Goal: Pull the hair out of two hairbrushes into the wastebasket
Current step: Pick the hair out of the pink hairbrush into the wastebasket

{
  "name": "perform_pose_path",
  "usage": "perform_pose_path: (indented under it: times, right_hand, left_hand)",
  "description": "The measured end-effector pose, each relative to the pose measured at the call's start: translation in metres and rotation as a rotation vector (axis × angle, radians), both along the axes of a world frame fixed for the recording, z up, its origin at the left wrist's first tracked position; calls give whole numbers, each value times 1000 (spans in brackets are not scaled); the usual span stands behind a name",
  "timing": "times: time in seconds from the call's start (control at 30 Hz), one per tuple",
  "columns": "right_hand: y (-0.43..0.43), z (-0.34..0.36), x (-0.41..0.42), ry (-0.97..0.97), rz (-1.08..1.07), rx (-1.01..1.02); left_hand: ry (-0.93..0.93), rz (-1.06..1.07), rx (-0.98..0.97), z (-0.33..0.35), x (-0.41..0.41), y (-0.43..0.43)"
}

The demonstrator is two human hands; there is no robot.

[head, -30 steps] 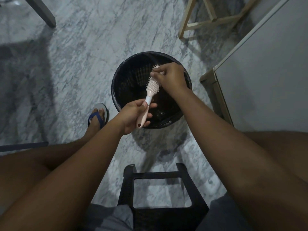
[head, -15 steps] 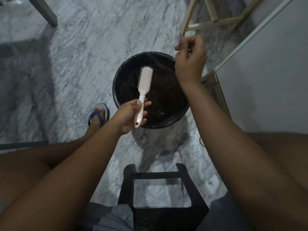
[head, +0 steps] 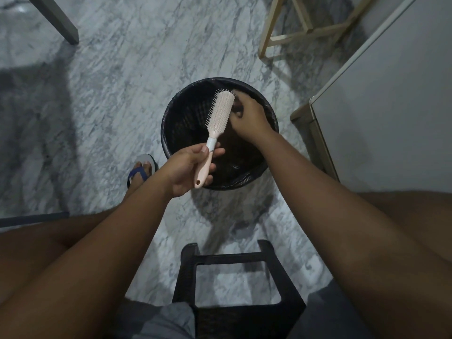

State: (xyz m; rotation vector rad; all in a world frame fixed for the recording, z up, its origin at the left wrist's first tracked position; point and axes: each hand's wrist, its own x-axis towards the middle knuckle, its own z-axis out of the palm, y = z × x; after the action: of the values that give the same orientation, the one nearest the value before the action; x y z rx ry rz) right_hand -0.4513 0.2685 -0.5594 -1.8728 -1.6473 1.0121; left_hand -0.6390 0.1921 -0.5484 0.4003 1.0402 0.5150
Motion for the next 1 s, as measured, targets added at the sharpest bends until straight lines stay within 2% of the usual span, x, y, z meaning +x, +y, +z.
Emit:
perform_pose_path:
  times: [0.07, 0.17, 0.37, 0.43, 0.5, 0.63, 0.67, 0.7, 0.8, 0.87, 1.0]
  right_hand:
    - [6, 0, 0, -32, -7, 3]
    - [7, 6, 2, 31, -85, 24]
    - [16, 45, 6, 268, -366, 349]
    - [17, 51, 7, 269, -401, 381]
    - [17, 44, 9, 170, -338, 268]
    - [6, 14, 19, -162, 15, -332]
    - [2, 11, 21, -221, 96, -423]
    - [0, 11, 19, -229, 132, -425]
    - [-2, 10, 4, 61, -28, -200]
    - [1, 11, -7, 172, -113, -81]
    - [11, 14, -15, 144, -178, 42]
  left_hand:
    - [-21, 18, 5, 1, 0, 2]
    - [-2, 47, 7, 0, 0, 4]
    - [69, 117, -25, -8, -3, 0]
    - [68, 119, -25, -9, -4, 0]
    - [64, 122, -22, -8, -4, 0]
    - [60, 124, -10, -4, -3, 2]
    - [60, 122, -8, -4, -3, 3]
    - [61, 119, -7, -3, -3, 3]
    - [60, 104, -10, -4, -1, 2]
    - [57, 91, -14, -5, 1, 1]
    - [37, 66, -29, -6, 3, -4]
